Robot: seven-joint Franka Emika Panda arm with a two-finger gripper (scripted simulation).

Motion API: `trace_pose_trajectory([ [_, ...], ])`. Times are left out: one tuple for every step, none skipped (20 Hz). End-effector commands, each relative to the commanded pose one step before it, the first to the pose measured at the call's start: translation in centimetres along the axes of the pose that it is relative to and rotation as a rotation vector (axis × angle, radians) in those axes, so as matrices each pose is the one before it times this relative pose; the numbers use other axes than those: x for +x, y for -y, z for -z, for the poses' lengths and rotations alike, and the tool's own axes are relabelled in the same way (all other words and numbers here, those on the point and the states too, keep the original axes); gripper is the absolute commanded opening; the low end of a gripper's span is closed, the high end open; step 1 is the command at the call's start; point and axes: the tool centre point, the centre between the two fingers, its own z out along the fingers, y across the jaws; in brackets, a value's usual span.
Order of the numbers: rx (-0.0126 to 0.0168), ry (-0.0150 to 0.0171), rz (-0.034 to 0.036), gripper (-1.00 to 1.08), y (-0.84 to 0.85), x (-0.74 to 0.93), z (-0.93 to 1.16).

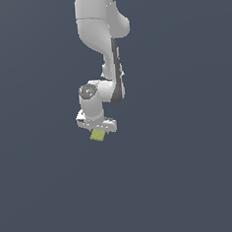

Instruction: Pick up the object and move it to a goal position.

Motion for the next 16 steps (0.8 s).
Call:
trace_pose_trajectory([
  [0.0, -0.0002, 0.00025, -1.0, 0.018, 0.044, -0.122],
  [0.0, 0.0, 0.0, -1.0, 0.0, 0.0, 0.0],
  [0.0, 0.0, 0.0, -1.0, 0.005, -0.046, 0.127],
  [0.0, 0.0, 0.0, -1.0, 0.001, -0.004, 0.023],
  [0.0, 0.0, 0.0, -1.0, 0.002, -0.012, 0.069],
  [0.0, 0.0, 0.0, -1.0, 0.003, -0.02, 0.115],
  [0.00021, 0.00024, -0.00061, -1.0, -0.029, -0.025, 0.149],
  [0.0, 0.0, 0.0, -1.0, 0.006, -0.036, 0.208],
  [0.0, 0.0, 0.0, -1.0, 0.007, -0.043, 0.254],
  [0.0, 0.0, 0.0, -1.0, 0.009, -0.051, 0.301],
  [0.0, 0.0, 0.0, -1.0, 0.01, -0.059, 0.347],
  [0.0, 0.0, 0.0, -1.0, 0.011, -0.067, 0.395],
  [0.0, 0.0, 0.0, -1.0, 0.012, -0.075, 0.442],
  [0.0, 0.0, 0.0, -1.0, 0.014, -0.083, 0.49],
  [0.0, 0.0, 0.0, -1.0, 0.015, -0.091, 0.538],
  [0.0, 0.0, 0.0, -1.0, 0.016, -0.098, 0.587],
])
